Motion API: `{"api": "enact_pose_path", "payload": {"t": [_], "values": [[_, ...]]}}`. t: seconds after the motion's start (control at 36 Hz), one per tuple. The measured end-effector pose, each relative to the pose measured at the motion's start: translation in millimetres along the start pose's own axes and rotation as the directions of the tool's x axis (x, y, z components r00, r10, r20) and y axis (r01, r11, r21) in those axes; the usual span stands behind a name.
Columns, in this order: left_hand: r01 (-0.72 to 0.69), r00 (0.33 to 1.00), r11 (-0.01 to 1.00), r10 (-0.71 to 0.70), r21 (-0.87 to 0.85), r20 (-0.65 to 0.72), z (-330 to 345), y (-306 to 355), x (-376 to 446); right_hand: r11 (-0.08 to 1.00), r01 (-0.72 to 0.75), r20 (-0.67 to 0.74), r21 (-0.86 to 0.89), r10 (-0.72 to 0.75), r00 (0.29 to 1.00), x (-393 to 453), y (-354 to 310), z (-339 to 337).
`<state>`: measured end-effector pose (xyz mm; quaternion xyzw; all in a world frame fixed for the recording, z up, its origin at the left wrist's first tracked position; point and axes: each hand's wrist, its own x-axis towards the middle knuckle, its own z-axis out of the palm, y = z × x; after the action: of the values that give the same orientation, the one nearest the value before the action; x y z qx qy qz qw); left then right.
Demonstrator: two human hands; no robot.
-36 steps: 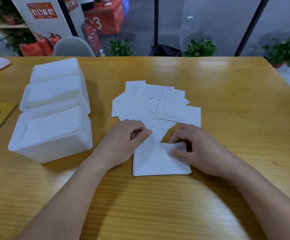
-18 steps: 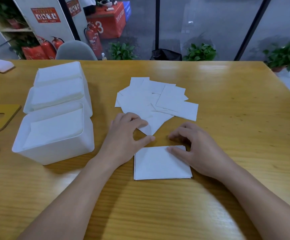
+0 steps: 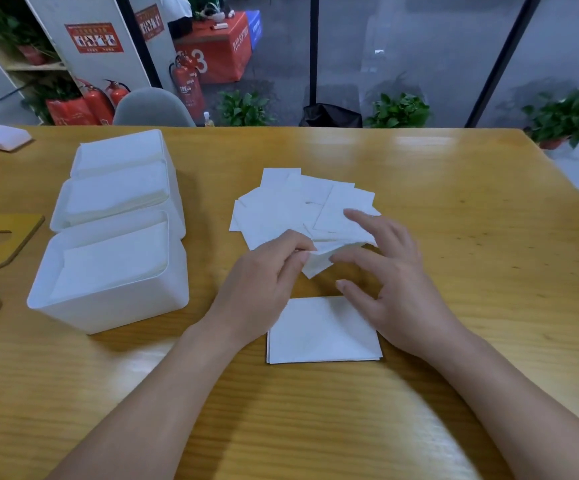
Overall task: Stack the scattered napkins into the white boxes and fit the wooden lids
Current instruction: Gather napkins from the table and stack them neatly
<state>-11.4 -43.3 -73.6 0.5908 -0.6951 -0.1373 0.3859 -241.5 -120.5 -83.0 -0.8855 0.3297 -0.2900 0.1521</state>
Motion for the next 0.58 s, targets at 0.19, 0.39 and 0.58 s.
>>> {"api": "enact_pose_path", "payload": {"t": [0.19, 0.39, 0.58], "values": [[0.066, 0.991, 0.945, -0.099, -0.319, -0.088, -8, 3, -6, 0.993, 0.082, -0.045, -0.089, -0.086, 0.995, 1, 11, 6], [0.144, 0.959, 0.938, -0.211, -0.316, -0.189, -10, -10, -3, 0.973, -0.007, -0.187, 0.230, 0.051, 0.981, -2, 3, -5], [0.175, 0.957, 0.925, -0.240, -0.338, -0.163, -13, 4, -3, 0.692, -0.171, -0.083, 0.701, 0.317, 0.945, -1, -10, -10]]}}
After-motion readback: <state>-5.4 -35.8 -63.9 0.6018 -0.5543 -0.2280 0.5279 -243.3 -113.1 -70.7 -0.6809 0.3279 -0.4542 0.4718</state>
